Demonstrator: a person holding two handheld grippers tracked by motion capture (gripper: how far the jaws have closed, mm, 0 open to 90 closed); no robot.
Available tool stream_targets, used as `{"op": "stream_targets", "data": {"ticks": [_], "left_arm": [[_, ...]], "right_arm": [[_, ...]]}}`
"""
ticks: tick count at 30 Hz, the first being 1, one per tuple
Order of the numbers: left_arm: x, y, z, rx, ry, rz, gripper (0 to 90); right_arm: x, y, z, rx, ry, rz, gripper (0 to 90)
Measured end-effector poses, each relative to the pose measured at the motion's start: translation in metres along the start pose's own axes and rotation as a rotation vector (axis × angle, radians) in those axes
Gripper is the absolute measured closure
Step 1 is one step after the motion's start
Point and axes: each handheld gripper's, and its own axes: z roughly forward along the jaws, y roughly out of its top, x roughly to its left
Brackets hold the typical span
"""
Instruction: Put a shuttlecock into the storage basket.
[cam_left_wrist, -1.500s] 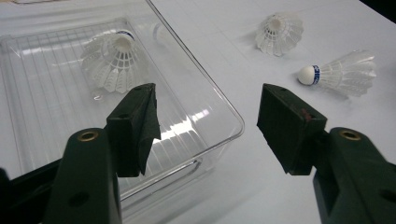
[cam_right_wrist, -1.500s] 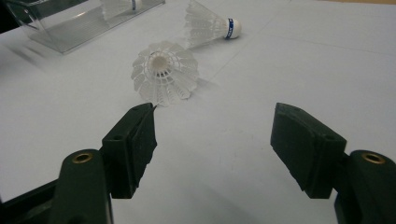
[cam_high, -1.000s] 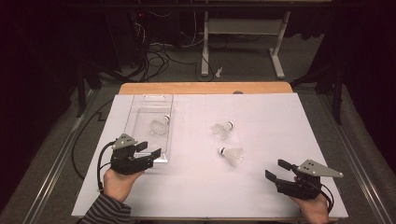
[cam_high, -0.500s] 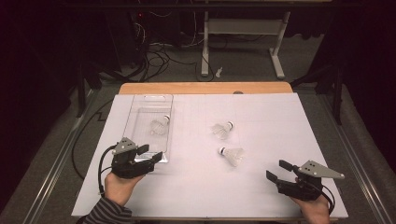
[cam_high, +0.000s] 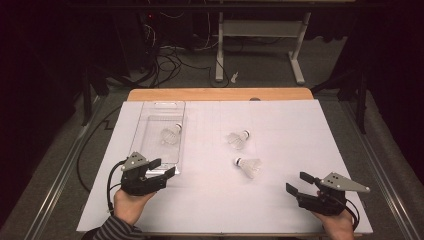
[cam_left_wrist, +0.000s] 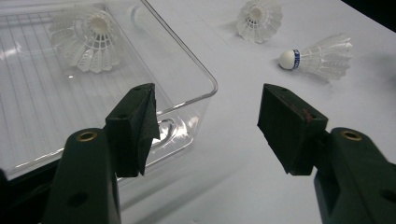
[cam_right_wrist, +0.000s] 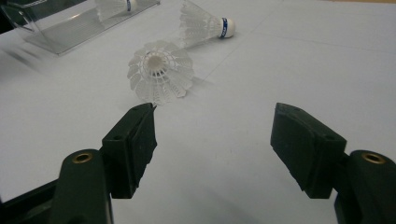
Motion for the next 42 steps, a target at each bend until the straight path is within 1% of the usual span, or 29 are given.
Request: {"op": "stream_targets", "data": {"ticks": [3, 10, 14, 18, 21, 24, 27, 31, 34, 36, 37, 38, 42], "left_arm": [[-0.002, -0.003, 0.002, 0.003, -0.006, 0.009, 38.5], [-0.004, -0.006, 0.005, 0.009, -0.019, 0.005, 38.8], [-0.007, -0.006, 0.006, 0.015, -0.030, 0.017, 38.7], [-0.007, -0.005, 0.006, 0.012, -0.033, 0.013, 38.5], [-0.008, -0.005, 0.007, 0.017, -0.034, 0.020, 38.5], [-0.011, -0.004, 0.009, 0.020, -0.038, 0.024, 38.5], [-0.013, -0.001, 0.011, 0.031, -0.043, 0.039, 38.5], [-0.015, 0.002, 0.014, 0.040, -0.051, 0.044, 38.7], [-0.017, 0.004, 0.017, 0.044, -0.058, 0.035, 38.9], [-0.019, 0.005, 0.018, 0.049, -0.056, 0.044, 39.0], [-0.020, 0.005, 0.019, 0.051, -0.063, 0.044, 39.1], [-0.020, 0.006, 0.020, 0.056, -0.058, 0.053, 39.1], [-0.024, 0.008, 0.024, 0.067, -0.075, 0.052, 39.1]], "right_arm": [[0.000, 0.000, -0.001, -0.002, 0.000, -0.001, 31.5], [0.000, 0.000, 0.000, 0.001, 0.001, -0.001, 31.5], [0.000, 0.000, 0.000, 0.001, 0.002, -0.002, 31.5], [0.000, 0.000, 0.001, 0.002, 0.003, -0.001, 31.5], [0.000, 0.000, 0.001, 0.003, 0.005, 0.001, 31.5], [0.000, 0.000, 0.000, 0.004, 0.009, -0.007, 31.5], [-0.001, 0.000, 0.000, 0.000, 0.008, -0.003, 31.5], [-0.001, 0.000, 0.000, 0.000, 0.009, 0.001, 31.5], [-0.001, 0.000, 0.000, 0.003, 0.010, -0.002, 31.6], [0.000, 0.000, 0.000, 0.004, 0.010, -0.004, 31.6], [0.000, 0.000, 0.000, 0.003, 0.010, -0.004, 31.6], [0.000, 0.000, -0.001, 0.002, 0.010, -0.004, 31.6], [0.000, 0.000, 0.000, 0.002, 0.010, -0.006, 31.6]]}}
